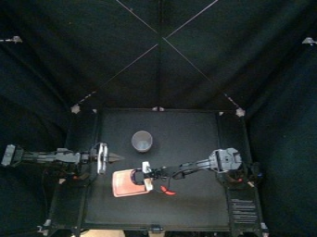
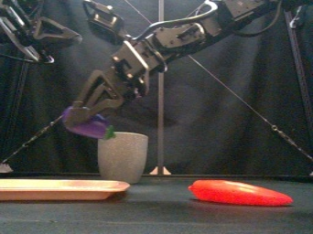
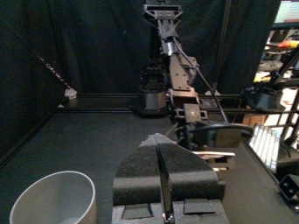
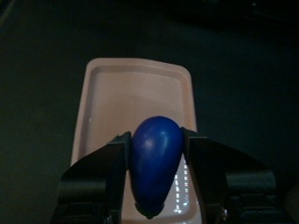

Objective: Pick the eggplant then place it on the pink plate
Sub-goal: Drop eggplant on the pink plate and return to neutral

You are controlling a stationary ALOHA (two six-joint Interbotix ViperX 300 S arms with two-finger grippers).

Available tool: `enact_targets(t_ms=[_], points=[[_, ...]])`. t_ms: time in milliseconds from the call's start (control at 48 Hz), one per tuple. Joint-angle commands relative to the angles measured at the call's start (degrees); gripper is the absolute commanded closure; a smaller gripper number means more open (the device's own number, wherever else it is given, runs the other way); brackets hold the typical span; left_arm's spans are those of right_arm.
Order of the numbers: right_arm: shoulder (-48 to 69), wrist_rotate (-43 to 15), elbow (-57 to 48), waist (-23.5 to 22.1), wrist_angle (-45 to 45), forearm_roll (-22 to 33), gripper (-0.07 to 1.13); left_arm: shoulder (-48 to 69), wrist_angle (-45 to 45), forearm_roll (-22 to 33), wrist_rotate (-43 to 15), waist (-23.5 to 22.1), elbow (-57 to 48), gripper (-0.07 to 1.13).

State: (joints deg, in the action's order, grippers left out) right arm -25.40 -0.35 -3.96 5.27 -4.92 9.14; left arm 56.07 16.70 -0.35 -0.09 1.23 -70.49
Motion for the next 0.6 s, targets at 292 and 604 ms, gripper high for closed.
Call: enact_targets(t_ms=[292, 604], points=[[-0.62, -0.18, 4.48, 0.09, 0.18, -1.58, 0.01, -0.09, 0.00, -0.09, -0.09, 0.09, 0.70, 1.07], [17.40, -0.18, -10.28, -4.22, 6.06, -2.11, 0.01, -0.09, 0.00, -0.09, -0.09, 0.09, 0.70, 1.07]])
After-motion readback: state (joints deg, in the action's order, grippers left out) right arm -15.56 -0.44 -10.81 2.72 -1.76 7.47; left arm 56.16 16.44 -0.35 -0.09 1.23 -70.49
